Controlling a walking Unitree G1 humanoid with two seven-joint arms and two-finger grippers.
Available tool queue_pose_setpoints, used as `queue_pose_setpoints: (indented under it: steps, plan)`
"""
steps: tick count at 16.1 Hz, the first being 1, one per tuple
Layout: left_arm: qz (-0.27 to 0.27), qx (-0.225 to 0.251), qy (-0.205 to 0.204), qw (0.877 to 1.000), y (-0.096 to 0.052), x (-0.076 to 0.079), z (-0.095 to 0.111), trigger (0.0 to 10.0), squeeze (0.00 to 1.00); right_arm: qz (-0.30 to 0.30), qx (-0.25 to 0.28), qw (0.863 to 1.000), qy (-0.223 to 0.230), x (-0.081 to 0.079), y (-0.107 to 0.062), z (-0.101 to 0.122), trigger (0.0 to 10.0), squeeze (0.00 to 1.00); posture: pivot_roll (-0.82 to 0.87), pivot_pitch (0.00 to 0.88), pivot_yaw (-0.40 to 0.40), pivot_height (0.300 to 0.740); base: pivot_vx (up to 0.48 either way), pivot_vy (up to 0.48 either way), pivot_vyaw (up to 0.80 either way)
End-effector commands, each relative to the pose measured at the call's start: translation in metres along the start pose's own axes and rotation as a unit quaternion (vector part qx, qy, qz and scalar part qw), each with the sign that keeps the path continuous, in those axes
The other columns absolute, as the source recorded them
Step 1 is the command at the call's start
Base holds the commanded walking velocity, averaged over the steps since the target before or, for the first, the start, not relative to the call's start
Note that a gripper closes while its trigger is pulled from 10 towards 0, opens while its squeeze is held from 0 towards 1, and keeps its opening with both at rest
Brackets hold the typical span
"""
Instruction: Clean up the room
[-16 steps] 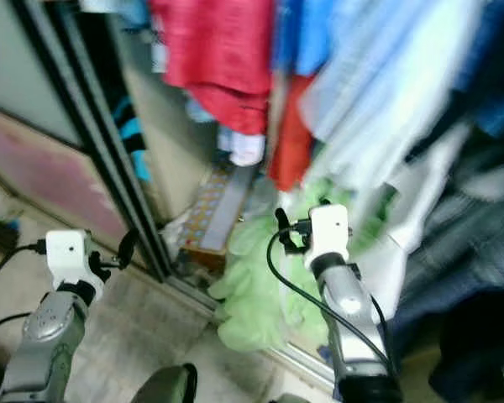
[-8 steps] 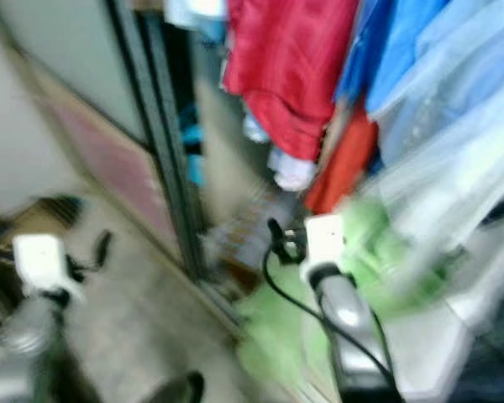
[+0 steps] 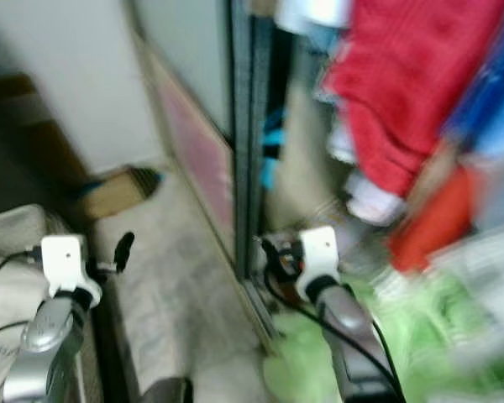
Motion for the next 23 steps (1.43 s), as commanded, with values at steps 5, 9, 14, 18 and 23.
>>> queue_pose_setpoints:
  steps: [5,9,14,18,23]
  plan:
    - [0.004,-0.001,0.005,1.0,-0.002,-0.003,0.0,10.0,0.0,-0.007,0.057,0.998,-0.025,0.002,0.007,0.031,10.0,0.0,0.03,0.045,-0.046,0.74,0.0,0.0,0.79]
    - [0.003,-0.004,0.005,1.0,-0.003,-0.002,-0.003,10.0,0.0,-0.016,0.068,0.997,-0.036,0.007,0.008,0.034,10.0,0.0,0.03,0.047,-0.042,0.74,0.0,0.0,0.79]
    - [0.007,0.003,-0.006,1.0,0.001,0.0,0.002,10.0,0.0,-0.023,0.101,0.994,-0.045,0.008,0.012,0.052,10.0,0.0,0.02,0.045,-0.037,0.74,0.0,0.0,0.79]
    - [0.01,0.002,-0.012,1.0,0.002,0.001,0.002,10.0,0.0,-0.025,0.096,0.994,-0.052,0.011,0.01,0.049,10.0,0.0,0.02,0.048,-0.035,0.74,0.0,0.0,0.79]
    - [-0.002,0.0,-0.017,1.0,0.002,0.011,-0.001,10.0,0.0,-0.035,0.096,0.992,-0.073,0.014,0.011,0.049,10.0,0.0,0.02,0.037,-0.037,0.74,0.0,0.0,0.79]
Point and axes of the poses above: a point about 5 cm out from each wrist's last joint towards the gripper, its own y axis pointing out of the wrist towards the gripper, its own z axis along the axis of the wrist's last joint, x = y × z, the point moved 5 cm from there along y, pointing out of the wrist towards the gripper, and after that the axes turned 8 degrees about -y, right-handed, at the moved point
